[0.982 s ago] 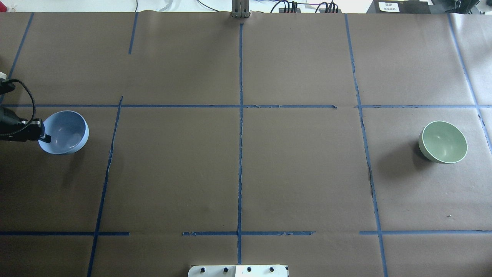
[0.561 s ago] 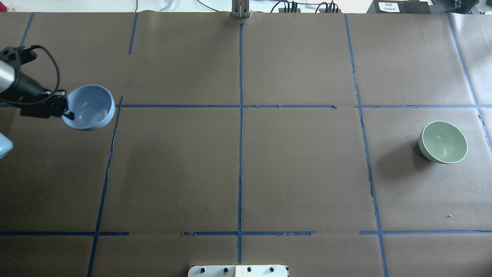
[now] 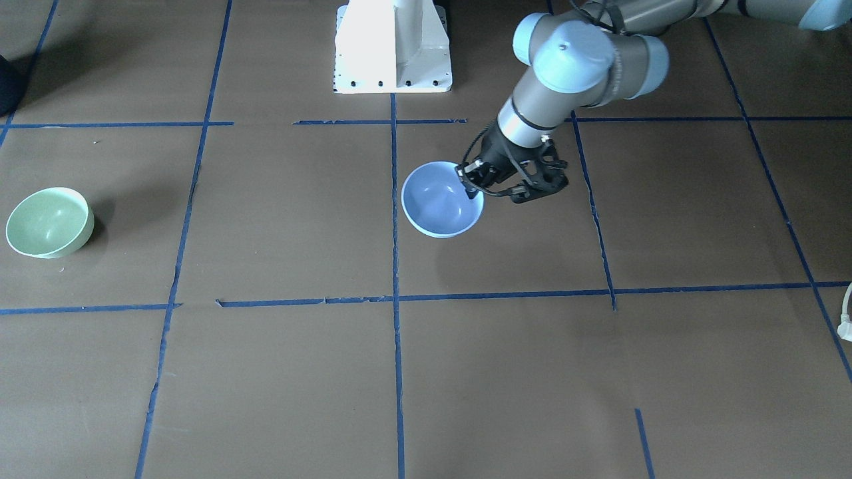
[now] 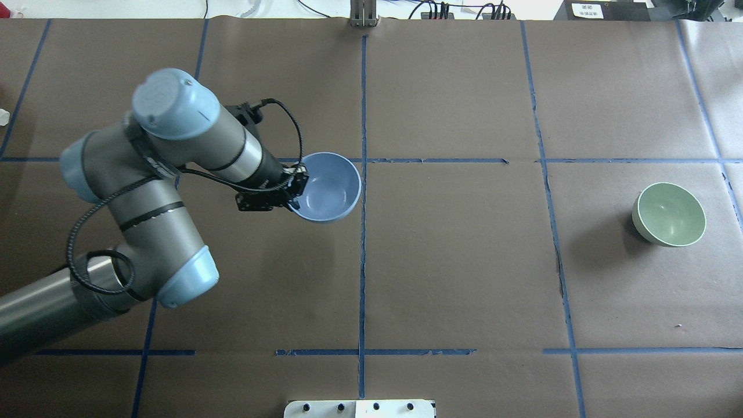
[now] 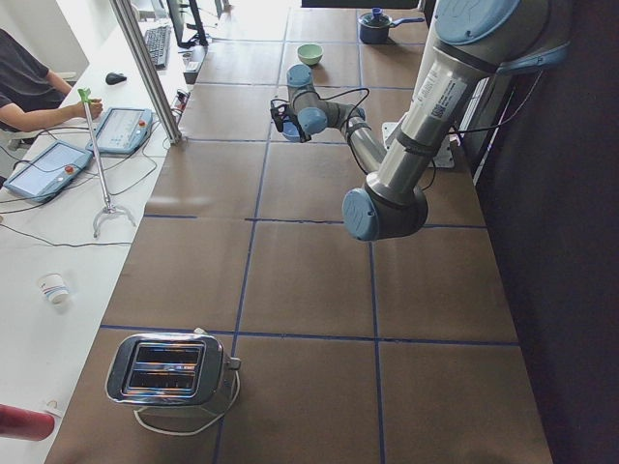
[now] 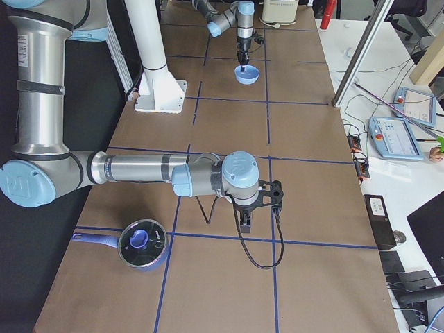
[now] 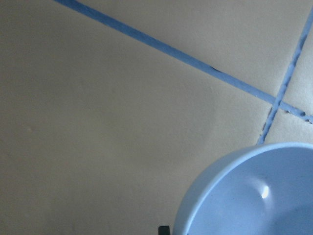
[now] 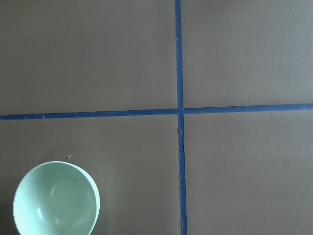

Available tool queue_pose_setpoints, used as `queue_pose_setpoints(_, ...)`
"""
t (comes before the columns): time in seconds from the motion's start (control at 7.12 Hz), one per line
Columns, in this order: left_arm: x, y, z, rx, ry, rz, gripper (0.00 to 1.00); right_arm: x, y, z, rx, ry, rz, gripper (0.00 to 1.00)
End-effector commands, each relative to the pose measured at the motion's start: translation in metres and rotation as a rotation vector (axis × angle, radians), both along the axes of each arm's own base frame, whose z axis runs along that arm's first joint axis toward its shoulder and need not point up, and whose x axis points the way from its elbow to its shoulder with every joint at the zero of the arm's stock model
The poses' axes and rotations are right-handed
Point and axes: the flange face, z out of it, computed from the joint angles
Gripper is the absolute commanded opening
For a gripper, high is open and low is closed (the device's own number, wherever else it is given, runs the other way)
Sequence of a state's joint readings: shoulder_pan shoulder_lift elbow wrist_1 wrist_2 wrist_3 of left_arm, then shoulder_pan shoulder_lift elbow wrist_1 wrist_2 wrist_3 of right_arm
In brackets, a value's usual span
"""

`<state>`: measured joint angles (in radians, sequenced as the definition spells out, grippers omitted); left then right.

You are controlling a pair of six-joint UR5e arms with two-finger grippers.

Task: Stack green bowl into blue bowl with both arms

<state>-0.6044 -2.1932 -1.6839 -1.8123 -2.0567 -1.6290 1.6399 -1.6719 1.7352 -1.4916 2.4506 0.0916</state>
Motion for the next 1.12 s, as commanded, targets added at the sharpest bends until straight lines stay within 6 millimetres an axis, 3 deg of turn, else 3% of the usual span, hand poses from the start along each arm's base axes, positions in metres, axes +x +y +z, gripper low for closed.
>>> queue_pose_setpoints(0.0, 0.062, 0.01, -0.002, 0.035, 0.009, -0.01, 0.0, -0.002, -0.001, -0.003, 0.005, -0.031, -0.004, 1.0)
queue_pose_setpoints(0.14, 0.076, 0.006, 0.011, 0.039, 0.012, -0.006, 0.01, -0.002, 0.0, -0.001, -0.001, -0.03, -0.003, 1.0)
queue_pose_setpoints(0.42, 0.079, 0.005, 0.017, 0.042, 0.001, 0.001, 0.09, -0.002, 0.0, -0.002, -0.001, -0.033, -0.003, 1.0)
queue_pose_setpoints(0.7, 0.073, 0.002, 0.018, 0.05, -0.003, -0.003, 1.0, -0.003, -0.001, -0.004, 0.002, -0.033, -0.003, 1.0)
queue_pose_setpoints(0.98, 0.034, -0.026, 0.002, 0.027, 0.014, -0.044, 1.0, -0.013, -0.002, -0.007, 0.011, -0.044, -0.027, 1.0)
